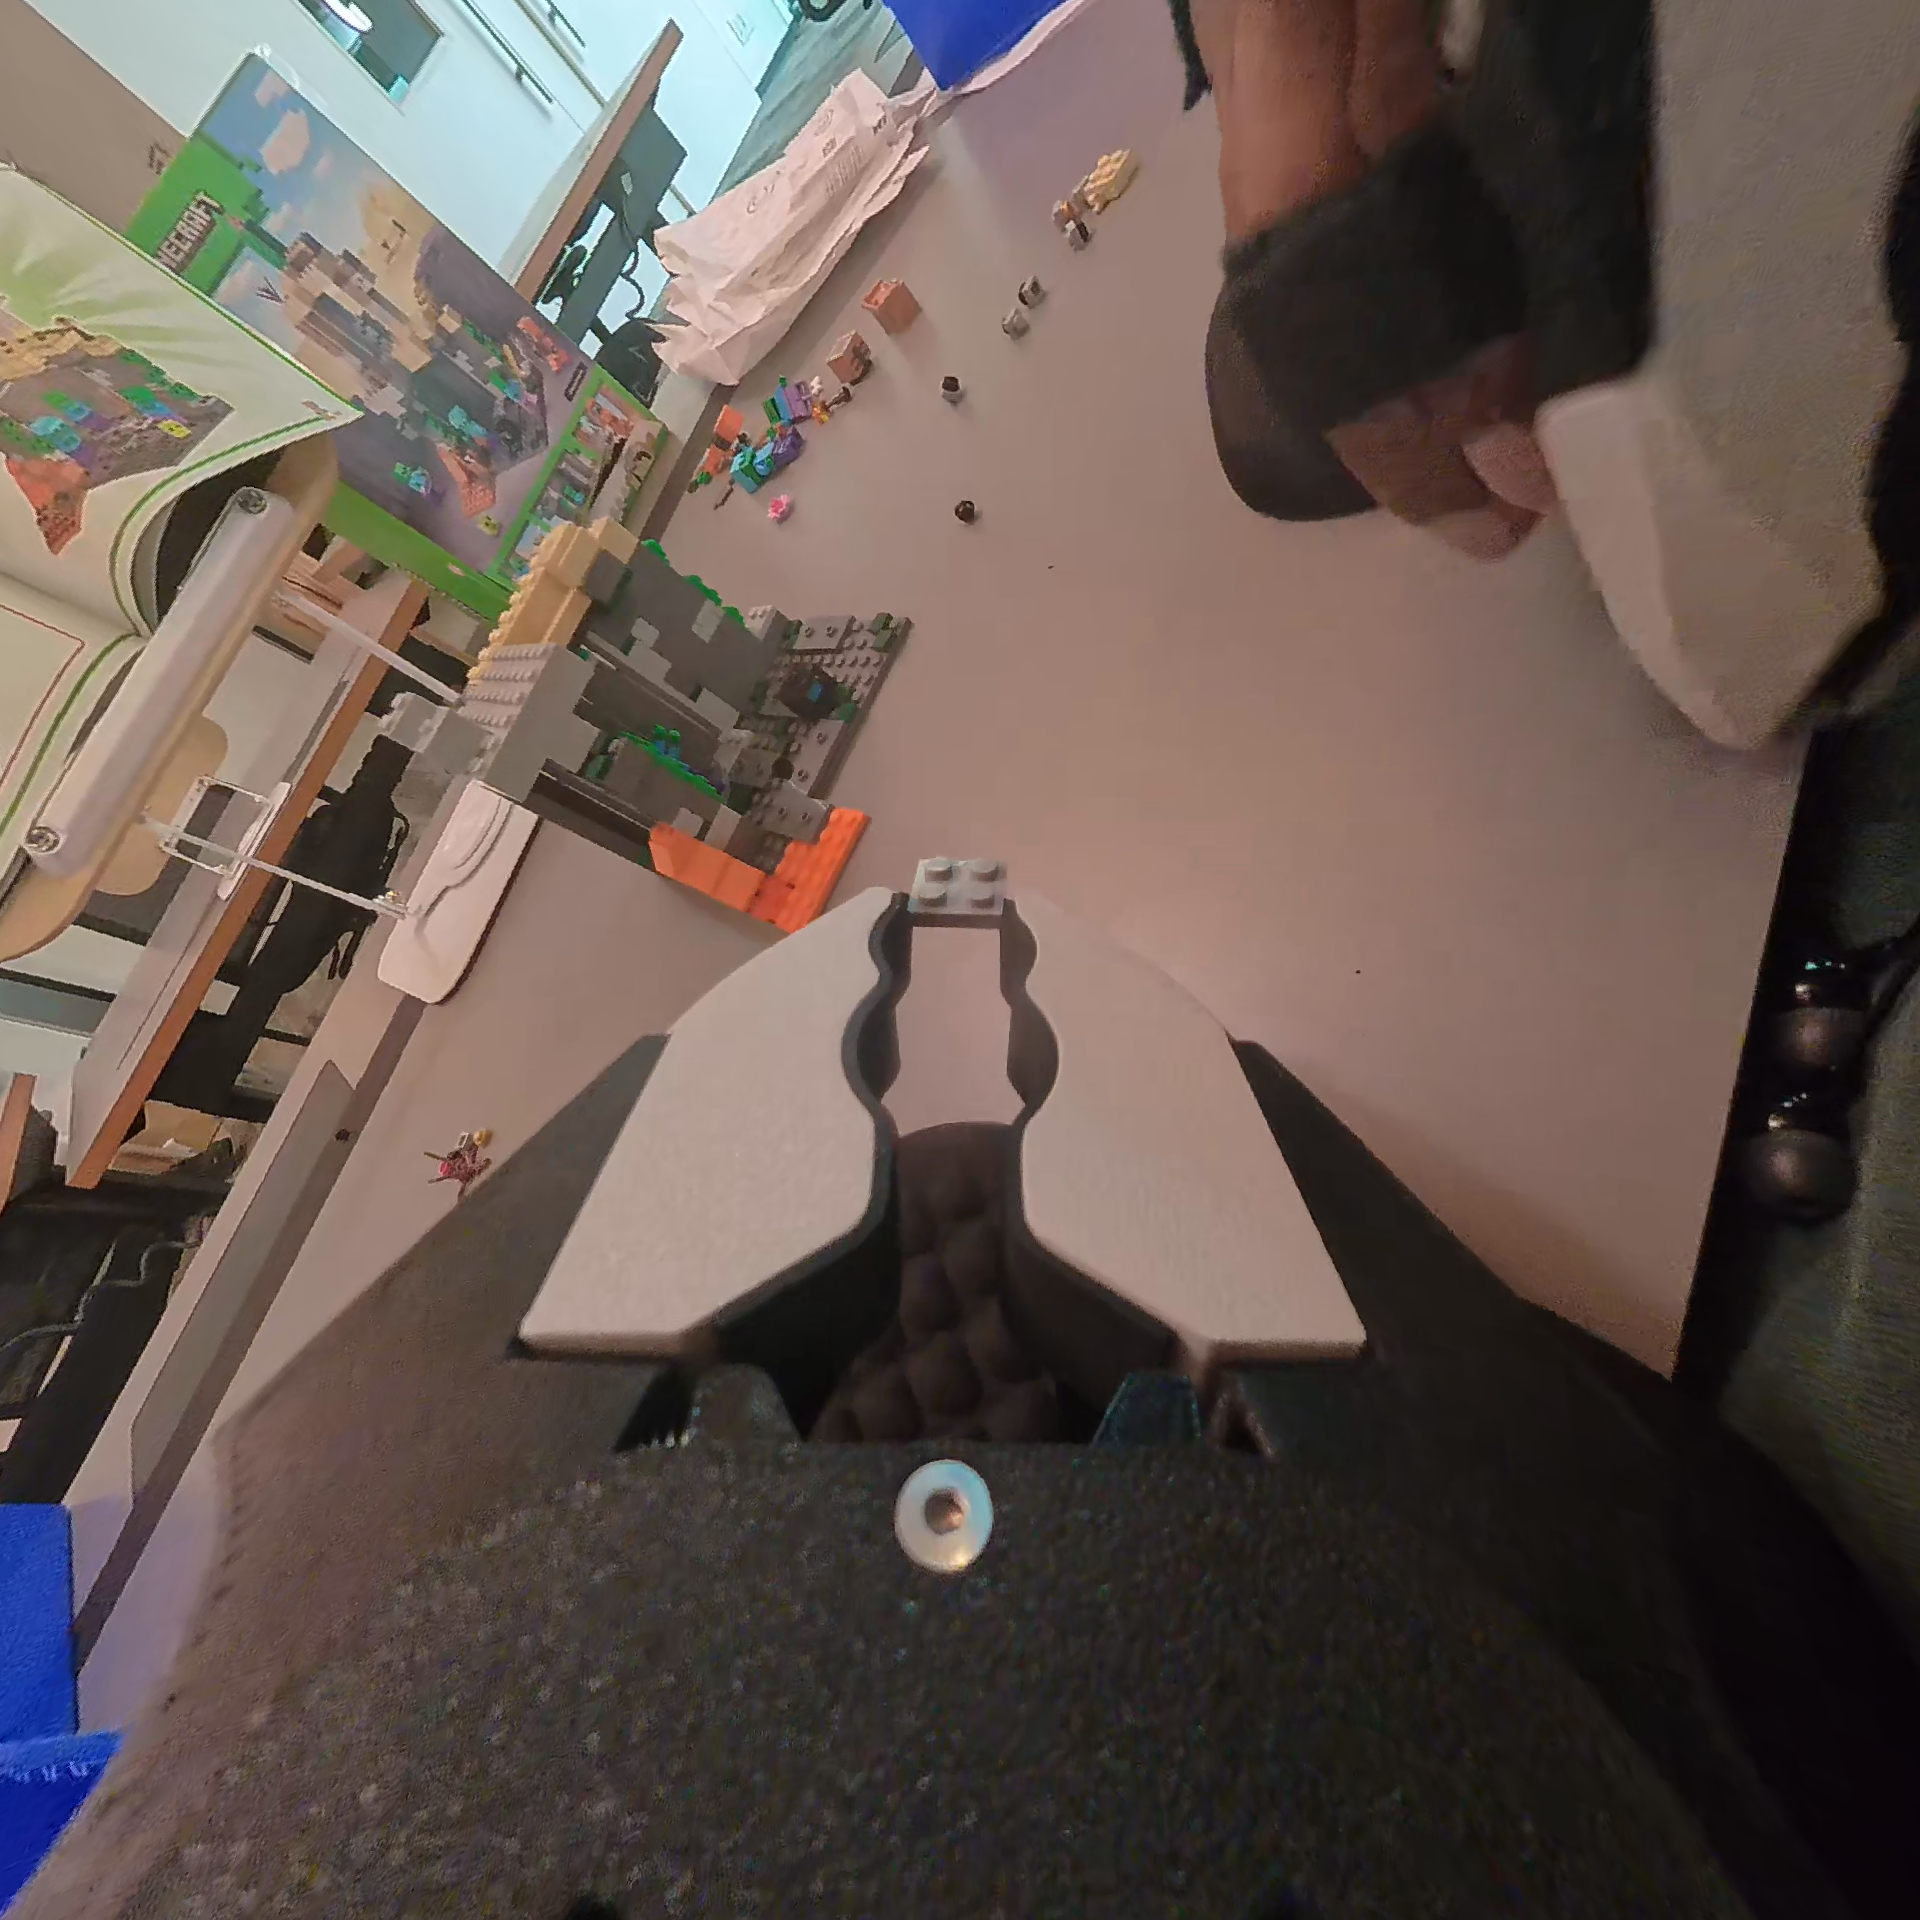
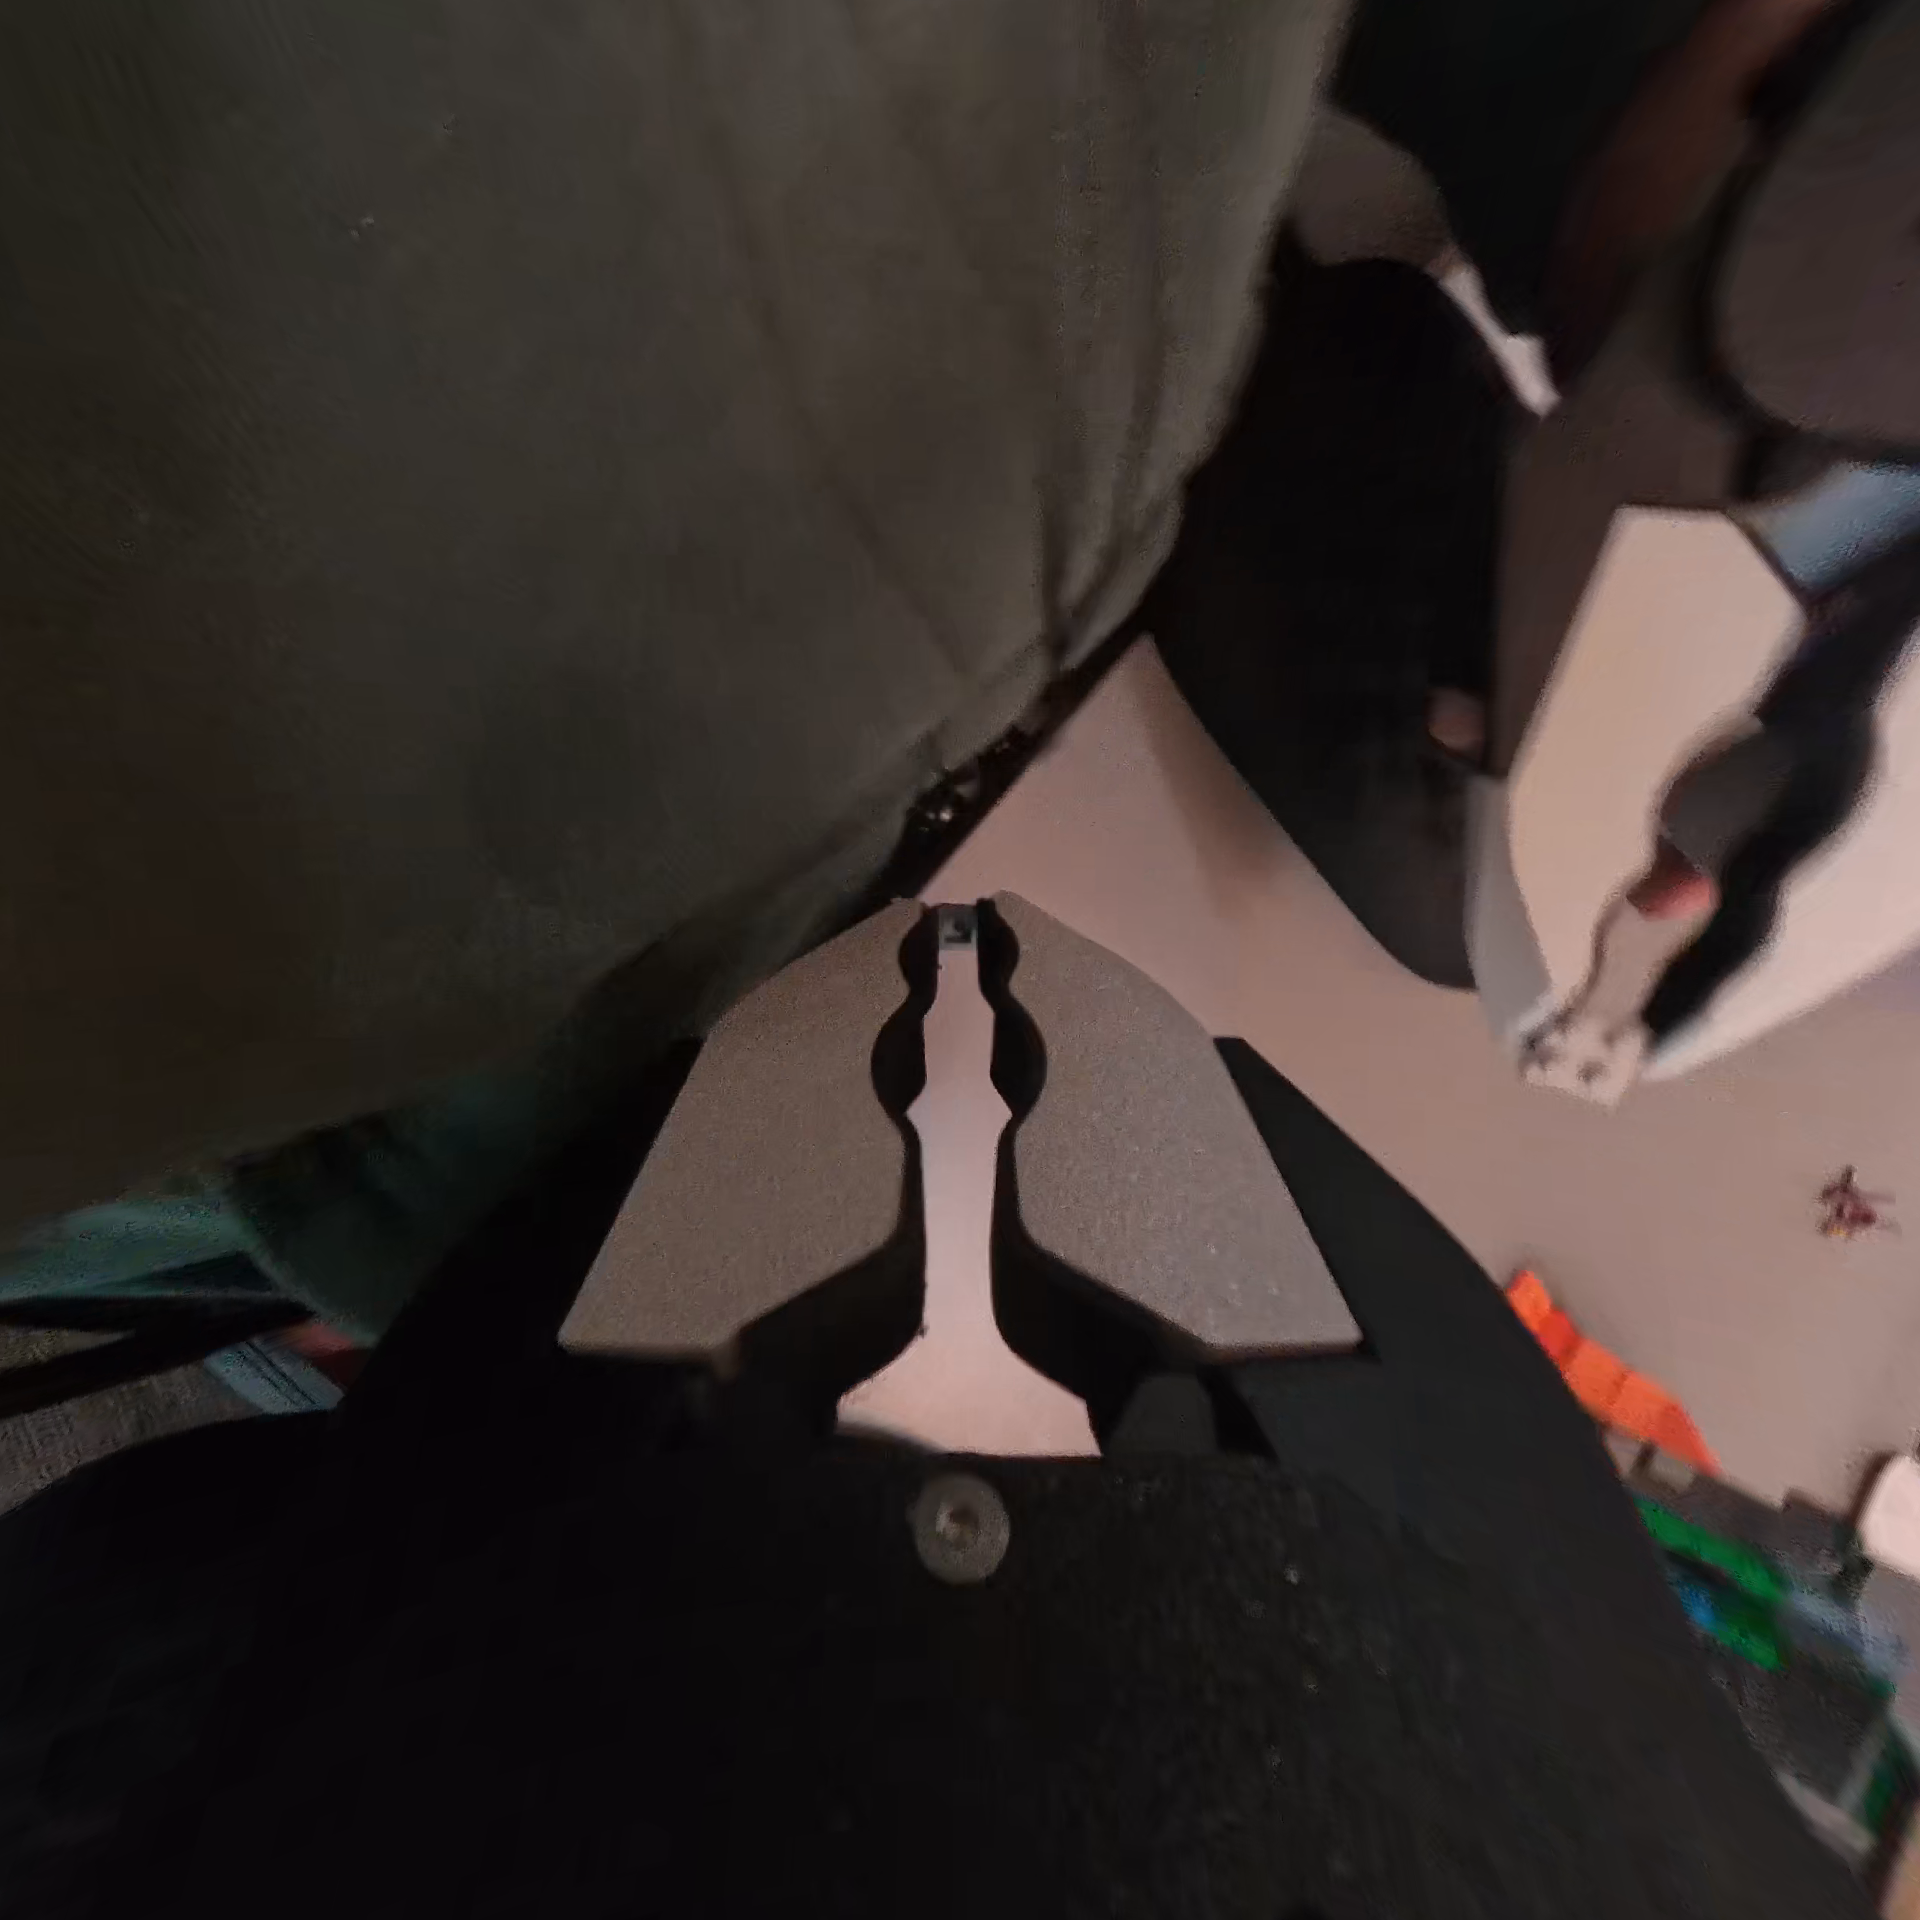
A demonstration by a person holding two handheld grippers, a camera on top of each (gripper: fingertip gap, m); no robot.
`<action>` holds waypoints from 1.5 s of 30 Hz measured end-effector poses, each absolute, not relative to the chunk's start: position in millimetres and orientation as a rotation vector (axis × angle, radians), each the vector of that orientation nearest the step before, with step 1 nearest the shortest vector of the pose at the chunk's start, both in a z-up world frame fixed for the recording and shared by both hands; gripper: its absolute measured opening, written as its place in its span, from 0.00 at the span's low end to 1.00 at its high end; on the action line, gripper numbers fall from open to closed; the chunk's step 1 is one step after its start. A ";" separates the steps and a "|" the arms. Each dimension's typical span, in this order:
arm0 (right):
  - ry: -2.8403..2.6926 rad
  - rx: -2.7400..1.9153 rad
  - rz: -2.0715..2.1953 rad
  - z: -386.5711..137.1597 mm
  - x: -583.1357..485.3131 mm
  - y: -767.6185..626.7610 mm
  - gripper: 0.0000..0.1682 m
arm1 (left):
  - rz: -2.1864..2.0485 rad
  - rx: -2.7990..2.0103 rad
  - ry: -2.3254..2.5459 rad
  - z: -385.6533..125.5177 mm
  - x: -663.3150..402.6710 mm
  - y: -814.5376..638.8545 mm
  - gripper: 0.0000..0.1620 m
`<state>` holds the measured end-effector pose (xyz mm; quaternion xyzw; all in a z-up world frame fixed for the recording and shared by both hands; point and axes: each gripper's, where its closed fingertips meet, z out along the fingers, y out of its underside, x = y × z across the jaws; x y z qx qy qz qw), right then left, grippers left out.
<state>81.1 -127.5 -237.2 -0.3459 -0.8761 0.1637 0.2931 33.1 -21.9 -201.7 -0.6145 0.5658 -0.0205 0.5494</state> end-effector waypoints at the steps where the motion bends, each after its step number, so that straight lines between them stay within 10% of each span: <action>1: -2.268 -0.977 0.482 -229.1 82.9 -121.2 0.04 | -0.058 -1.452 1.336 -200.9 34.0 -22.2 0.10; 10: -1.497 -1.362 0.620 -155.3 123.1 -16.4 0.04 | -0.081 -1.459 1.283 -195.2 32.1 -15.4 0.10; 23: -1.036 -1.678 0.572 -188.0 182.7 26.1 0.04 | 0.256 -1.831 0.601 -118.3 -200.6 87.8 0.10; 28: -1.052 -1.676 0.604 -189.9 180.6 17.6 0.04 | 0.246 -2.091 0.383 -153.1 -286.8 116.4 0.11; 33: -1.107 -1.682 0.585 -197.3 176.7 10.5 0.04 | 0.288 -2.202 0.421 -186.8 -298.7 118.2 0.33; 45: -1.157 -1.687 0.598 -201.7 167.0 7.1 0.04 | -0.117 -2.161 0.653 -196.0 -225.7 95.0 0.34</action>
